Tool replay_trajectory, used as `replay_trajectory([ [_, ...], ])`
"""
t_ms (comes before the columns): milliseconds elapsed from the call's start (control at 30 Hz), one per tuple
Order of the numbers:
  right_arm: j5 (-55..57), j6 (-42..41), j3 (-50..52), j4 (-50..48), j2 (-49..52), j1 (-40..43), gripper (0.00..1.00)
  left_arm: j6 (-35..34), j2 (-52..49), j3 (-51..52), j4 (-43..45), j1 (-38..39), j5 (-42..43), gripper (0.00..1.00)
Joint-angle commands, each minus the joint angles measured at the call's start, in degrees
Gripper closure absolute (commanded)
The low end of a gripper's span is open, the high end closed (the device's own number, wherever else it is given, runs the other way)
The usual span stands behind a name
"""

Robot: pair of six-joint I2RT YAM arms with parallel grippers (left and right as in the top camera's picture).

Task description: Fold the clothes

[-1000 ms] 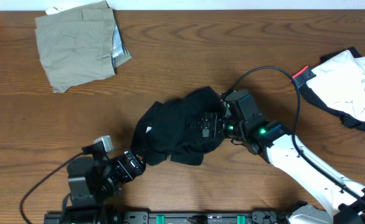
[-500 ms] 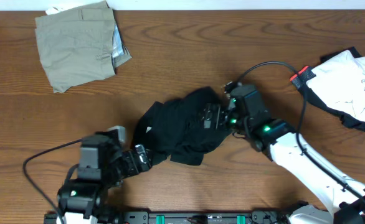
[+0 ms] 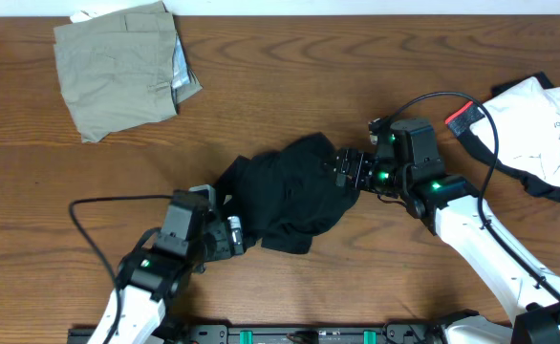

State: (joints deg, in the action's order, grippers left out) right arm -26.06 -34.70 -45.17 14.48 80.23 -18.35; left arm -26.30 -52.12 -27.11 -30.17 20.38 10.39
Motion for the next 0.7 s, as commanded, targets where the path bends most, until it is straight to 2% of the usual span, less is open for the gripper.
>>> replay_trajectory([
  [0,0.1,1.7,0.3,0.1,0.4,-0.4,0.04,-0.8,-4.2,-0.5,2.1,0.9,1.4,0.12],
  [67,0.2,1.7,0.3,0.2,0.4,-0.4,0.04,-0.8,-6.4,-0.5,3.6,1.7,1.3,0.16],
  [233,1.7,1.8,0.3,2.5,0.4,-0.4,0.04,-1.5,-10.2,-0.5,5.1,2.6,0.7,0.35],
  [333,3.3,1.8,0.3,4.4,0.4,-0.4,0.04,-1.5,-11.8,-0.5,5.0,2.6,0.7,0.41],
  [500,3.6,1.7,0.3,5.5,0.4,-0.5,0.06,-2.0,-12.6,-0.5,4.3,2.6,0.8,0.62],
  [667,3.5,1.6,0.3,5.7,0.4,-0.5,0.06,-2.1,-12.5,-0.5,3.6,2.6,1.2,0.7],
])
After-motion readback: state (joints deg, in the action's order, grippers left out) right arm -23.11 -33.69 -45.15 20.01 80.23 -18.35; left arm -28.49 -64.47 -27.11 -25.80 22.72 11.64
